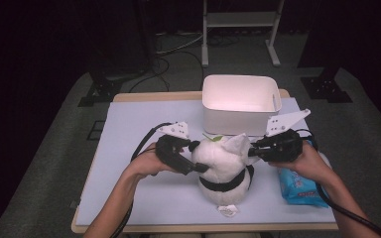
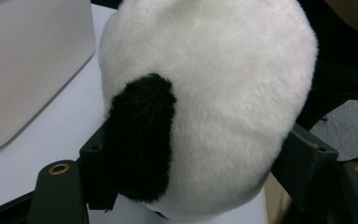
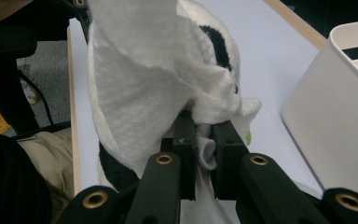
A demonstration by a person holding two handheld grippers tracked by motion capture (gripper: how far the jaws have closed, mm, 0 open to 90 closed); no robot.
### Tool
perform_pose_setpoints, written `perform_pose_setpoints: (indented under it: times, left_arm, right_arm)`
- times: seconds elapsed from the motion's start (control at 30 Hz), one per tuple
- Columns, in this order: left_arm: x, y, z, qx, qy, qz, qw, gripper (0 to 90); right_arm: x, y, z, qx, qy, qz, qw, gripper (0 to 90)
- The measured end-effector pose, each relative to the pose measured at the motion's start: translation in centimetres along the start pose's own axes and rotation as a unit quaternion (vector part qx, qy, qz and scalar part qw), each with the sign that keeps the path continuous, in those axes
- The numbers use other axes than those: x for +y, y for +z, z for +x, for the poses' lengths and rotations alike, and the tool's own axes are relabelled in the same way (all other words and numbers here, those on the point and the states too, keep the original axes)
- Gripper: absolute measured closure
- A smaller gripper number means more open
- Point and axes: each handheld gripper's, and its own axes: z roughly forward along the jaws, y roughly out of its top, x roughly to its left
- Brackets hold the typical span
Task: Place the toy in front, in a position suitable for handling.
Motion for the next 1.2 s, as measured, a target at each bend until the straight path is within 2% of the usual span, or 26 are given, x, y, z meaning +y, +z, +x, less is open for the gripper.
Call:
perform_pose_setpoints:
  times: [0.17,0.27,0.4,0.53,0.6,0.77,0.83,0.97,1.2]
  left_arm:
    - [0.5,-1.0,-0.1,0.012,0.006,0.008,0.9999,28.0]
    - [0.6,-1.4,-0.2,0.020,0.009,0.020,0.9996,28.3]
    - [0.6,-1.5,-0.5,0.021,0.014,0.024,0.9994,28.3]
    - [0.8,-1.3,-0.6,0.025,0.014,0.027,0.9992,28.3]
    - [1.1,-1.2,-0.7,0.023,0.021,0.029,0.9991,28.3]
    - [1.6,-0.9,-0.8,0.024,0.029,0.039,0.9985,28.6]
    - [1.7,-0.8,-0.9,0.022,0.031,0.040,0.9984,28.6]
    - [1.5,-0.6,-0.8,0.022,0.025,0.040,0.9986,28.5]
    - [1.1,-0.5,-0.7,0.021,0.019,0.035,0.9990,23.4]
  right_arm:
    - [0.2,0.3,-0.1,-0.001,0.000,0.008,1.0000,81.6]
    - [0.1,0.5,-0.2,0.007,0.005,0.004,1.0000,81.6]
    - [0.4,0.4,-0.2,0.009,0.002,0.000,1.0000,81.6]
    - [1.2,-0.1,0.0,0.009,-0.004,-0.008,0.9999,81.6]
    - [1.8,-0.3,0.1,0.012,-0.009,-0.009,0.9998,81.6]
    - [3.7,-0.1,0.5,0.007,-0.033,0.004,0.9994,81.5]
    - [4.3,0.0,0.6,0.009,-0.040,-0.001,0.9991,81.5]
    - [5.0,0.4,0.8,0.006,-0.050,0.013,0.9986,81.5]
    - [4.4,0.9,0.6,0.007,-0.048,0.028,0.9984,81.6]
